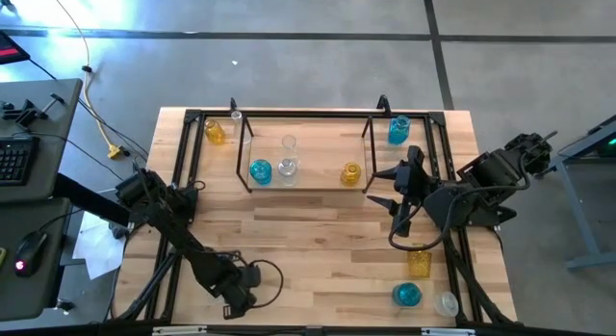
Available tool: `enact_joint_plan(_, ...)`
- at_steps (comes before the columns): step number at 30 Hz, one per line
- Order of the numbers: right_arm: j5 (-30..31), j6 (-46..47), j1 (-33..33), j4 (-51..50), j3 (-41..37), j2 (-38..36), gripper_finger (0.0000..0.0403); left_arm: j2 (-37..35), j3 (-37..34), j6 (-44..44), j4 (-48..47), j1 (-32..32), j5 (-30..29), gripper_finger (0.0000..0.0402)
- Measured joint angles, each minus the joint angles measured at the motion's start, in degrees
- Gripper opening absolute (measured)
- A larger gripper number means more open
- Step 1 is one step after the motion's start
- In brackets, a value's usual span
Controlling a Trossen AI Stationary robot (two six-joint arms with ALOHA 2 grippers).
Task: Sort vases onto shelf
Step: Put the transparent vase on the shelf aligned with the other transparent vases
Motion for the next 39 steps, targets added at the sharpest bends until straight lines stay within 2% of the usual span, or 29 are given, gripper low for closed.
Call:
enact_joint_plan(5, 0.00, 0.02, 0.00, 0.34, 0.00, 0.00, 0.0222, 0.00, 3.21, 2.67, -0.40, 0.71, -2.56, 0.0115)
enact_joint_plan(10, 0.04, 0.16, 0.00, 0.46, 0.00, 0.00, 0.0222, -0.16, 7.98, 7.29, -0.72, 1.75, -9.41, 0.0116)
enact_joint_plan(14, 0.51, 0.23, 0.00, 0.46, 0.00, 0.00, 0.0222, -0.69, 12.83, 11.25, -4.72, 2.68, -16.96, 0.0116)
enact_joint_plan(19, 1.50, 0.22, -0.02, 0.46, 0.00, 0.00, 0.0222, -3.14, 17.71, 16.89, -8.13, 4.27, -31.06, 0.0116)
enact_joint_plan(25, 1.84, 0.22, 0.00, 0.46, 0.00, 0.00, 0.0222, -8.34, 21.30, 23.84, -7.63, 5.61, -47.23, 0.0117)
enact_joint_plan(31, 1.81, -0.06, 0.00, 0.41, 0.00, 0.00, 0.0222, -16.54, 22.22, 31.43, -7.73, 5.80, -57.23, 0.0117)
enact_joint_plan(35, 2.89, -2.02, -0.01, 0.07, 0.00, 0.00, 0.0222, -22.31, 22.27, 36.22, -8.27, 6.75, -61.58, 0.0117)
enact_joint_plan(39, 5.53, -3.87, -0.07, -1.28, 0.00, 0.00, 0.0222, -26.72, 22.27, 40.90, -8.13, 9.34, -62.27, 0.0117)
